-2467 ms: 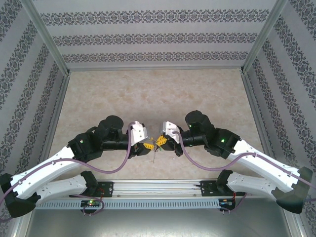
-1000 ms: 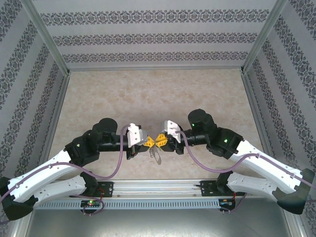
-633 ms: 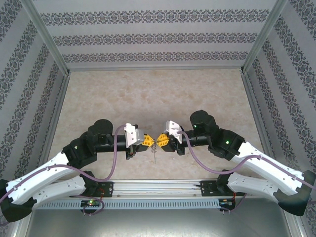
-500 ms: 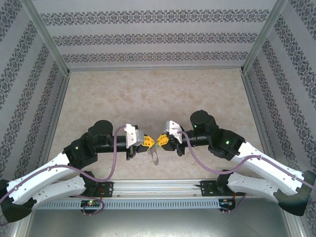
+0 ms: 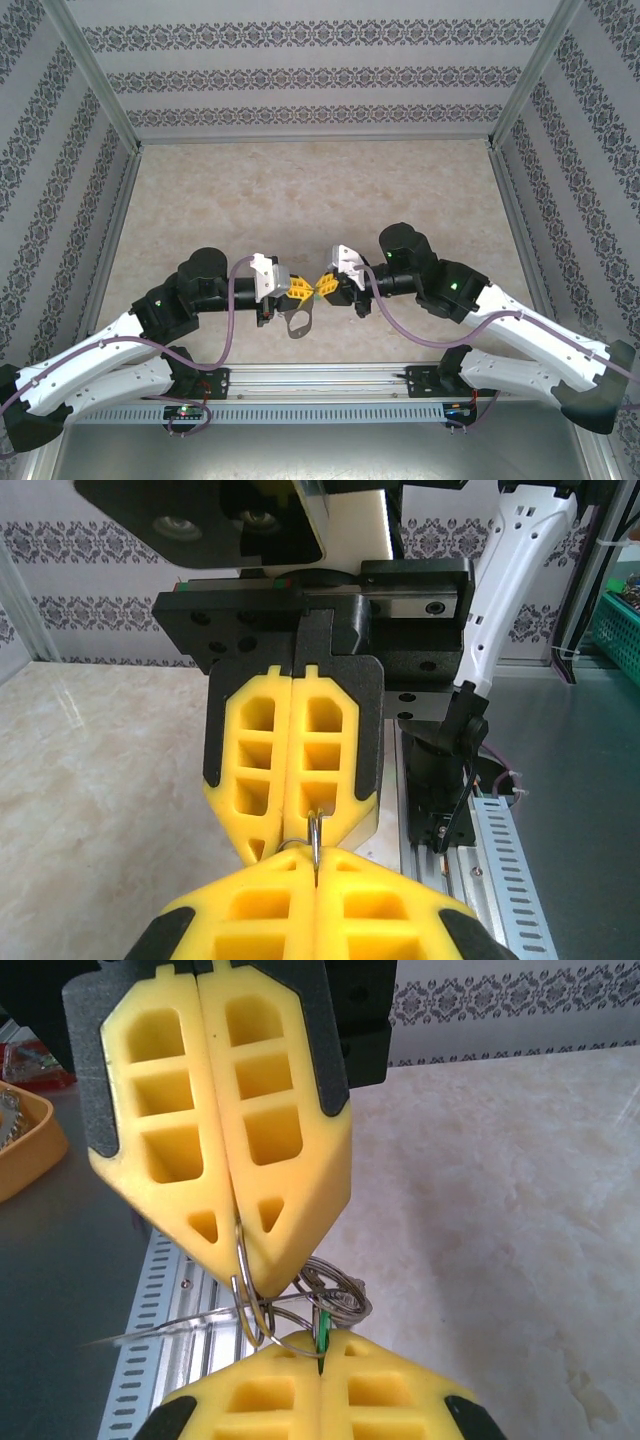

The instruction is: Put the keys on the keyring

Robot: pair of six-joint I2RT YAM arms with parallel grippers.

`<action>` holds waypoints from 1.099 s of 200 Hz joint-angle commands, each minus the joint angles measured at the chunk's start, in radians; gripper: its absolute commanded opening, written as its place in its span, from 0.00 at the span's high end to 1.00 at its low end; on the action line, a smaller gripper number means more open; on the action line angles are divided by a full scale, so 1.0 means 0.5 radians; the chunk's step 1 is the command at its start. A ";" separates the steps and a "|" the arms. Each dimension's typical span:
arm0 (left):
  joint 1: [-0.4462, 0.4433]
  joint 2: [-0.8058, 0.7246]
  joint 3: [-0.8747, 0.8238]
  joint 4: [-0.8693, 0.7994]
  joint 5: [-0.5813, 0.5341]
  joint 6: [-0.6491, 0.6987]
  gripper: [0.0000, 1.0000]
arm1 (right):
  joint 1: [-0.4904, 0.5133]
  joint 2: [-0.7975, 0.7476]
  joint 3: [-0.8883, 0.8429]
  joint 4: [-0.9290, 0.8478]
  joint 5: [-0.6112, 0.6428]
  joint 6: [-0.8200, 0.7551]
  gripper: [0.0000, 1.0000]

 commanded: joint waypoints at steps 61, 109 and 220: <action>-0.018 -0.068 -0.018 0.253 -0.026 -0.023 1.00 | 0.018 -0.284 -0.097 0.163 0.062 0.036 0.64; -0.018 -0.067 -0.028 0.288 0.020 -0.047 1.00 | 0.021 -0.347 -0.120 0.250 0.045 0.068 0.56; -0.020 -0.024 -0.024 0.321 0.104 -0.076 1.00 | 0.025 -0.218 -0.123 0.400 -0.074 0.122 0.74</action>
